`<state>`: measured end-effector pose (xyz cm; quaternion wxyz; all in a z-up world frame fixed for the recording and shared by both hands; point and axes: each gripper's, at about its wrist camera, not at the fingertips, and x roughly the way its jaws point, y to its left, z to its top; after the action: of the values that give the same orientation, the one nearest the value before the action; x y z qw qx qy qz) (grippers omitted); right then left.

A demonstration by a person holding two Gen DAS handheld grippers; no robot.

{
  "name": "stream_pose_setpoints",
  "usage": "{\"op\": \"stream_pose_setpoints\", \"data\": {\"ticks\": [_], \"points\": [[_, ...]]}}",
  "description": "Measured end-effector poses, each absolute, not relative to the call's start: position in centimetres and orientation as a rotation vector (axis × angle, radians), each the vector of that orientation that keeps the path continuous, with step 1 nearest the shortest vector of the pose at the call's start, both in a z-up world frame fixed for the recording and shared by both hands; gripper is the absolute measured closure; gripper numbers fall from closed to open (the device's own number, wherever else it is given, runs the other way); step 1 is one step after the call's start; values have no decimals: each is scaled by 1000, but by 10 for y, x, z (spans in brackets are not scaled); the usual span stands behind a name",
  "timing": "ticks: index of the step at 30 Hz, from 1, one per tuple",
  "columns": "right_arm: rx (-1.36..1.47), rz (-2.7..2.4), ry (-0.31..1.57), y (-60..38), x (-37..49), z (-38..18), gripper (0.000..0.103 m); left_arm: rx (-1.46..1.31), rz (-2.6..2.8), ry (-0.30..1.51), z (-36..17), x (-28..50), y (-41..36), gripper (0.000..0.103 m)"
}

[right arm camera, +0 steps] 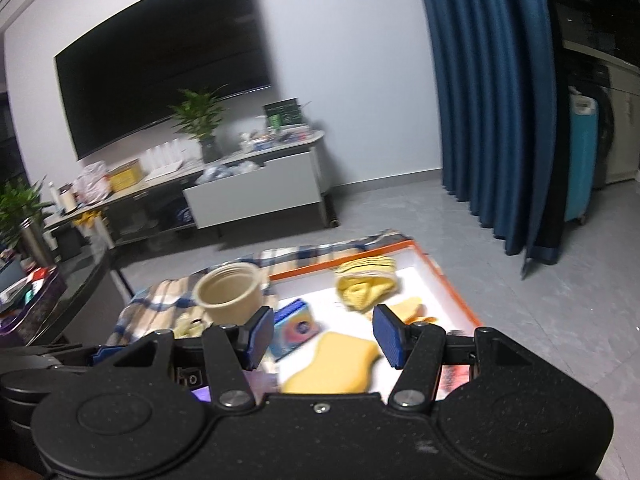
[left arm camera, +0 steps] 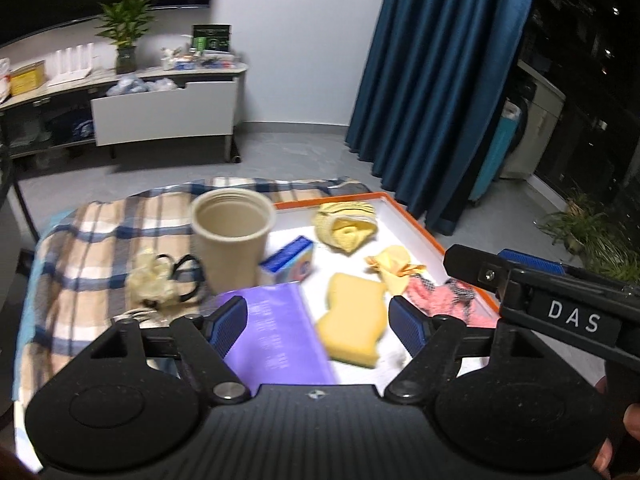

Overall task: Organize soft objects
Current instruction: 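Move both tools back toward the pile on the blanket, then grasp the dark navy cloth with the left gripper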

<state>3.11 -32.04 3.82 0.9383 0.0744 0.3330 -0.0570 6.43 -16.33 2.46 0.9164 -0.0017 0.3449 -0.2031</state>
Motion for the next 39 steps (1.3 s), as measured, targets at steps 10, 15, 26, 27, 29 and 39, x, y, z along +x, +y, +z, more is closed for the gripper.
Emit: {"op": "stream_pose_setpoints", "data": {"ticks": [10,15,26,27,29,39], "points": [[125,11,704,-272,38,34,36,-59,-342,705,25,55,-106,23],[113,46,712,-262,35,33,36,-79,-277,717,16,54,-75,20],[117,41,714,-262,34,31,36,-94,-199,846,-39,63,-40,19],[117,41,715,-262,34,31,36,-96,-199,845,-41,63,-39,19],[115,43,715,-262,33,31,36,-91,-209,841,-43,67,-43,18],[115,47,721,-264,33,28,36,-123,-200,860,-70,83,-23,10]]}}
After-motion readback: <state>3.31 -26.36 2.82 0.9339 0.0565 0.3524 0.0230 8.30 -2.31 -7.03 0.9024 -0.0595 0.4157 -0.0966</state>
